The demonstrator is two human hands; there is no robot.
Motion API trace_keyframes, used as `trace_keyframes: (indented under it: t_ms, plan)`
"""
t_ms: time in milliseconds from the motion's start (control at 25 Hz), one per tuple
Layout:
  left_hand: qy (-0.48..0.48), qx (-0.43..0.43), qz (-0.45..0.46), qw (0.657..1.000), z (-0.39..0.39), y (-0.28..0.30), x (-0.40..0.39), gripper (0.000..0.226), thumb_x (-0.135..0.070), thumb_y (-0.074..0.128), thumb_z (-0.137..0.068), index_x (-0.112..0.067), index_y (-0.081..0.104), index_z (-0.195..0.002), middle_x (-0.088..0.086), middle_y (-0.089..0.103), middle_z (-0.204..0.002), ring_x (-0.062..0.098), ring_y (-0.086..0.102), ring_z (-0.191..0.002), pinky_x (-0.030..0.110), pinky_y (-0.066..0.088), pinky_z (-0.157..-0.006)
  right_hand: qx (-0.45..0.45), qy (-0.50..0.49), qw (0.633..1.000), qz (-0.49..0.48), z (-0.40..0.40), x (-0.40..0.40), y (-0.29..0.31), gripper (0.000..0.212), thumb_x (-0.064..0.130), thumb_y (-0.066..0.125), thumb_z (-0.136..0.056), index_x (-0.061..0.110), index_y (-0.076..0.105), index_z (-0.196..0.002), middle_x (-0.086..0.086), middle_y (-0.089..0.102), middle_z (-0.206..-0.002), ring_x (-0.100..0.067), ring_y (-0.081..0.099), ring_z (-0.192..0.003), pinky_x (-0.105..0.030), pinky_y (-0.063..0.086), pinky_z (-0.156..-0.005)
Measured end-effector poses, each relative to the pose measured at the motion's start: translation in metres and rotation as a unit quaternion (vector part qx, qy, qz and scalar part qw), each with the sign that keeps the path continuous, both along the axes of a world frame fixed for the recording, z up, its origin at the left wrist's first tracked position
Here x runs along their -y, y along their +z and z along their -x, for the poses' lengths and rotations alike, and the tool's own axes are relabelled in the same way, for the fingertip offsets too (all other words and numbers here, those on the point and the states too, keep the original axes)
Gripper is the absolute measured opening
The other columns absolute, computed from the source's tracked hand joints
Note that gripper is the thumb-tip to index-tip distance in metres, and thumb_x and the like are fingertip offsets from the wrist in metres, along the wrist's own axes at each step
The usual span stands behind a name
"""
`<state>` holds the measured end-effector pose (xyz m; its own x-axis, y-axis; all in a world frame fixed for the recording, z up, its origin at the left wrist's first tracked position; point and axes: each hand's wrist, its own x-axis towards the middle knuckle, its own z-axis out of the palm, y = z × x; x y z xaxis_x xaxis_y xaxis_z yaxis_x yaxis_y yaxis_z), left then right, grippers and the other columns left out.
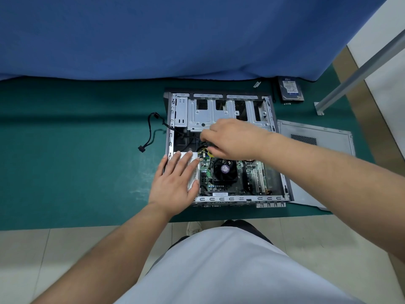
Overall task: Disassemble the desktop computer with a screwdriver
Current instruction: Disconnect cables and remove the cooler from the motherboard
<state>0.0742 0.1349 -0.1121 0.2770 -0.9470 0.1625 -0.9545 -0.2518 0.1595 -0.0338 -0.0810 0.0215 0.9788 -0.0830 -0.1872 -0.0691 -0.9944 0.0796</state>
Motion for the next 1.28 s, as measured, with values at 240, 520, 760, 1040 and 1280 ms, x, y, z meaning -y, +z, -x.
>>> trace_keyframes:
  t_ms: [240,520,760,1040,1280]
  plan:
    - [0.001,-0.004,0.000,1.000,0.000,0.001,0.000,0.059,-0.049,0.043,-0.098,-0.027,0.044,-0.152,-0.002,0.039,-0.161,0.027,0.032,-0.150,0.052,0.018,-0.125,0.040,-0.172,0.982,0.066,0.001,-0.011,-0.002,0.060,0.073,0.017,-0.098,0.023,0.050,-0.100,-0.003,0.052,-0.063,-0.029,0.055,-0.064,-0.031,0.031,-0.051]
    - [0.002,-0.013,-0.010,1.000,0.000,0.002,0.000,0.059,-0.049,0.043,-0.098,-0.028,0.044,-0.153,-0.003,0.039,-0.162,0.026,0.031,-0.150,0.050,0.015,-0.126,-0.013,0.012,1.000,-0.024,0.009,0.002,0.004,0.046,0.052,0.041,-0.095,0.017,0.057,-0.121,-0.006,0.064,-0.096,-0.030,0.058,-0.098,-0.041,0.049,-0.081]
    - [0.001,-0.013,-0.005,1.000,-0.001,0.001,0.000,0.059,-0.048,0.044,-0.097,-0.028,0.044,-0.152,-0.003,0.039,-0.162,0.027,0.031,-0.150,0.051,0.015,-0.126,0.052,-0.067,0.994,0.065,0.007,-0.005,-0.006,0.049,0.060,0.025,-0.104,0.023,0.057,-0.112,-0.006,0.068,-0.080,-0.032,0.068,-0.079,-0.033,0.038,-0.054]
    - [0.001,-0.008,-0.009,1.000,-0.001,-0.001,0.000,0.059,-0.050,0.041,-0.099,-0.029,0.042,-0.153,-0.004,0.036,-0.163,0.025,0.029,-0.151,0.050,0.014,-0.126,0.048,-0.123,0.988,0.077,0.013,-0.002,-0.002,0.058,0.062,0.017,-0.101,0.020,0.052,-0.119,-0.008,0.061,-0.071,-0.033,0.066,-0.074,-0.032,0.031,-0.051]
    - [0.002,-0.006,-0.004,1.000,-0.001,-0.002,0.000,0.058,-0.049,0.041,-0.098,-0.029,0.043,-0.153,-0.004,0.038,-0.162,0.025,0.030,-0.150,0.051,0.015,-0.126,-0.002,0.033,0.999,-0.016,0.010,0.004,-0.001,0.036,0.044,0.045,-0.100,0.016,0.054,-0.119,-0.007,0.066,-0.101,-0.031,0.059,-0.099,-0.043,0.049,-0.082]
